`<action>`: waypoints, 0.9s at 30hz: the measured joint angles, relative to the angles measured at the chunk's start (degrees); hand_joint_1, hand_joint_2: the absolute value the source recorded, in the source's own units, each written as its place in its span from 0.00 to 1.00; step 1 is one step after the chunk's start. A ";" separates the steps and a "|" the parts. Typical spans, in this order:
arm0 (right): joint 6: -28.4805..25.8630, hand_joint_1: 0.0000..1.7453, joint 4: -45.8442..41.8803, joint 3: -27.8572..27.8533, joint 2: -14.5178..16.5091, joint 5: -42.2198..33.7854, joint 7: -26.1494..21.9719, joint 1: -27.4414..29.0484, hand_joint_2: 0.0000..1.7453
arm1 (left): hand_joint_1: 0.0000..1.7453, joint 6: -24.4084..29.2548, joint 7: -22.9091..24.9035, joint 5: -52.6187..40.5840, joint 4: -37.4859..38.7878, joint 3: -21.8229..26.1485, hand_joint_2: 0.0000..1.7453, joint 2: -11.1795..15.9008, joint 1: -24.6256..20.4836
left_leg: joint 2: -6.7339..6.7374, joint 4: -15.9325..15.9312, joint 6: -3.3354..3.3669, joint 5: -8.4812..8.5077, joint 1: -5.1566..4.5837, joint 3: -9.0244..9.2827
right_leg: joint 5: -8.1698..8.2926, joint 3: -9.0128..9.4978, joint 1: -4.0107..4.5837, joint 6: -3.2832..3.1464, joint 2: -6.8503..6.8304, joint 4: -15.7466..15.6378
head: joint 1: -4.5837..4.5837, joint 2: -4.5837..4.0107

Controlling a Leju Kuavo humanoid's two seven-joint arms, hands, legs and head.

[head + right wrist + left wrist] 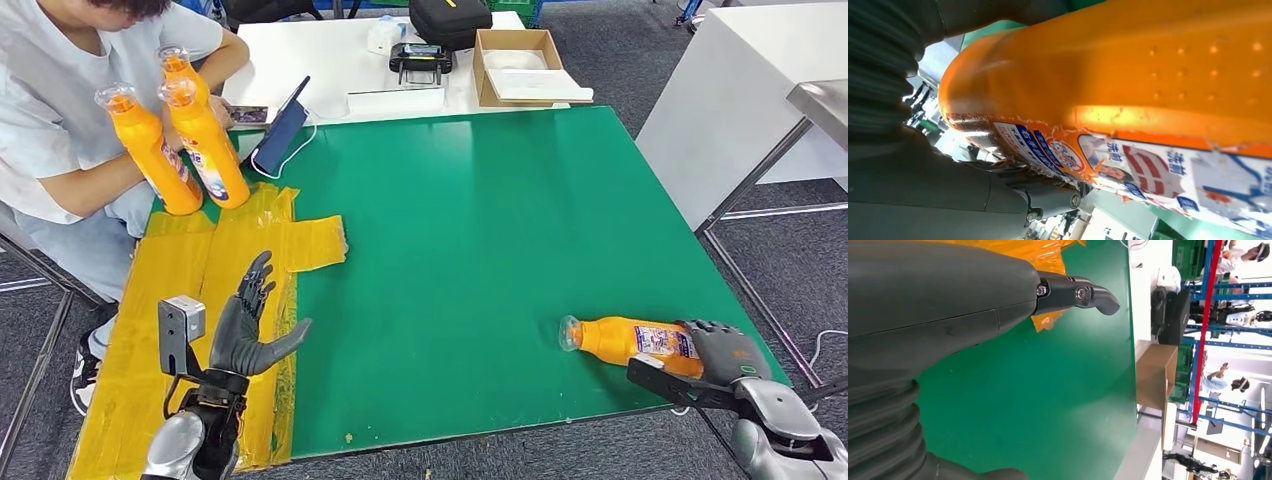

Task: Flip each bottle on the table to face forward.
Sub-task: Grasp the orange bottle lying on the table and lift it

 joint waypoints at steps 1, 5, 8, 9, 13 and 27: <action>0.05 1.00 0.34 0.32 -0.03 -0.14 -0.15 -0.18 1.00 | 0.00 0.16 -0.03 0.00 0.00 -0.10 1.00 -0.02 -0.10 | 0.04 0.00 0.00 -0.01 0.00 0.03 | 0.00 0.01 0.01 0.00 0.03 0.00 | 0.00 0.00; -0.38 1.00 1.51 1.65 -0.11 -0.46 -1.06 -1.31 1.00 | 0.00 0.54 -0.29 -0.18 0.05 -0.50 1.00 -0.05 -0.36 | 0.26 -0.01 -0.05 -0.07 0.07 0.15 | 0.01 0.16 0.07 -0.01 0.25 -0.07 | 0.01 0.00; -5.11 1.00 1.73 2.83 0.79 0.76 -1.66 -1.79 1.00 | 0.00 0.76 -0.40 -0.69 0.03 -0.63 1.00 -0.10 -0.42 | 0.38 -0.01 -0.04 -0.05 0.09 0.16 | 0.13 0.60 0.09 -0.13 0.37 -0.09 | 0.02 0.00; -7.84 1.00 1.65 3.16 1.57 1.79 -1.37 -1.83 1.00 | 0.00 0.67 -0.24 -0.84 -0.02 -0.67 1.00 -0.10 -0.37 | 0.43 -0.01 0.00 -0.01 0.09 0.14 | 0.21 0.70 0.10 -0.16 0.40 -0.09 | 0.02 0.00; -17.27 1.00 -1.18 4.04 7.47 2.72 -1.04 -1.83 1.00 | 0.00 -1.80 1.18 -0.83 -0.57 -1.56 1.00 -0.08 -0.11 | 0.55 -0.02 0.00 0.11 0.11 0.05 | 0.34 0.55 0.12 -0.19 0.43 -0.07 | -0.03 0.00; -27.10 1.00 -16.60 3.51 22.75 -18.05 -12.61 -1.04 1.00 | 0.00 -4.53 1.30 -0.47 -1.01 -8.90 1.00 0.79 -0.24 | 0.14 -0.01 -0.11 0.32 0.14 -0.73 | 0.28 -0.13 0.09 -0.19 0.16 0.09 | -0.02 0.00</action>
